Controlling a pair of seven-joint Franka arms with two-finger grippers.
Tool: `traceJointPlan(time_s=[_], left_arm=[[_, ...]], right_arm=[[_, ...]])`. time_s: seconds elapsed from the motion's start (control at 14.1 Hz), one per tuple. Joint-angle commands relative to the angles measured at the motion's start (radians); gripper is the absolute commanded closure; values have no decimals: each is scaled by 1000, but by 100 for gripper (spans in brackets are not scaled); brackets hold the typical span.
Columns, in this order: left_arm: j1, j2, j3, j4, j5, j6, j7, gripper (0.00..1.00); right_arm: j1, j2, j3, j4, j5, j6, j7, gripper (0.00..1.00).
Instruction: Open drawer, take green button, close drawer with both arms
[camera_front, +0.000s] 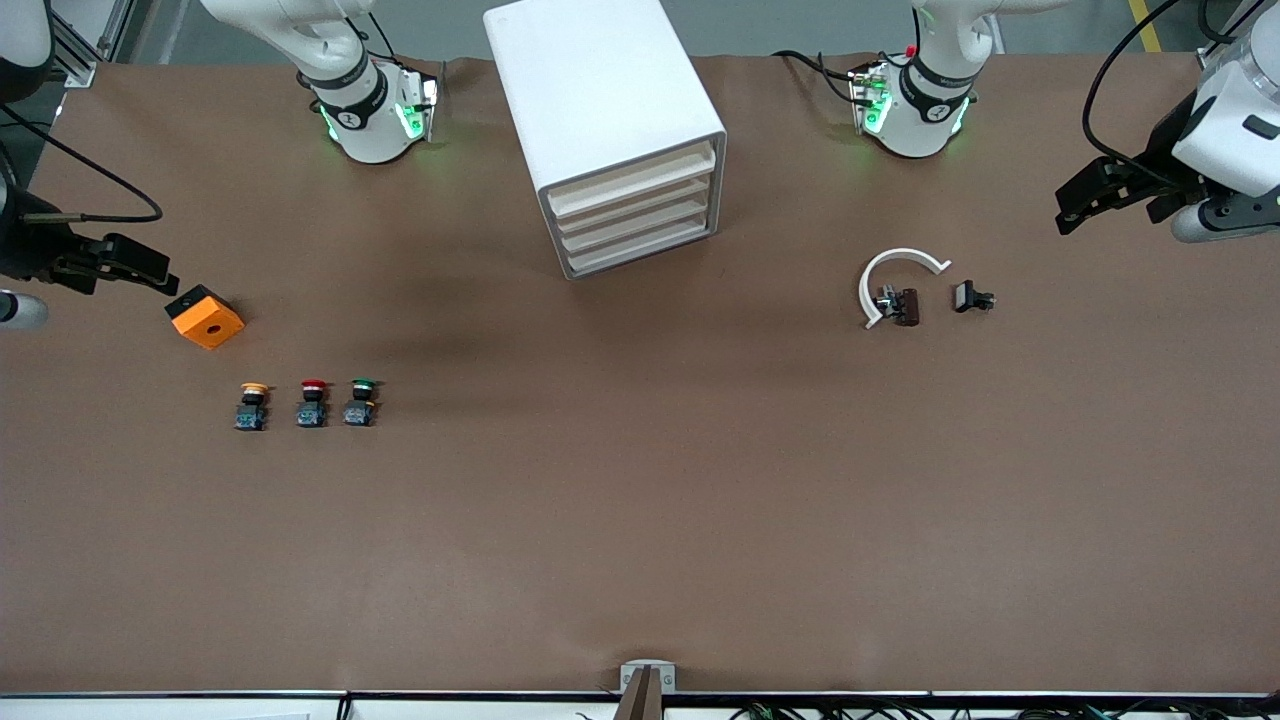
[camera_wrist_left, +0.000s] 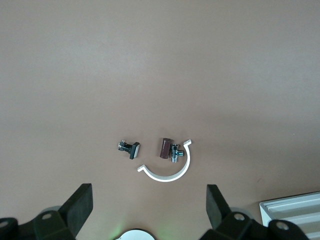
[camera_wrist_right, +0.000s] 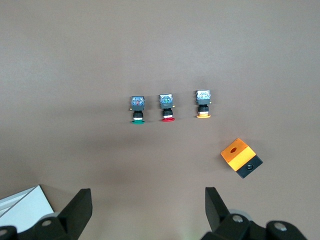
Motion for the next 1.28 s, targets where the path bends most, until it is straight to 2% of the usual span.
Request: traceJointPlan(time_s=[0.0, 0.36, 0.64, 0.99, 1.21], left_arm=[[-4, -20, 11, -15, -15, -9, 16, 0], [4, -16, 13, -15, -13, -9, 16, 0], [5, -23, 15, -7, -11, -29, 17, 0], [7, -5, 13, 12, -10, -27, 60, 0], [7, 33, 15, 68, -10, -27, 71, 0]], right_arm=[[-1, 13, 11, 30, -14, -4, 8, 0], [-35, 16, 21, 59, -5, -18, -1, 0], [-154, 16, 127, 60, 0, -16, -4, 0], [-137, 18, 127, 60, -5, -9, -4, 0], [-136, 18, 129, 60, -2, -9, -4, 0]])
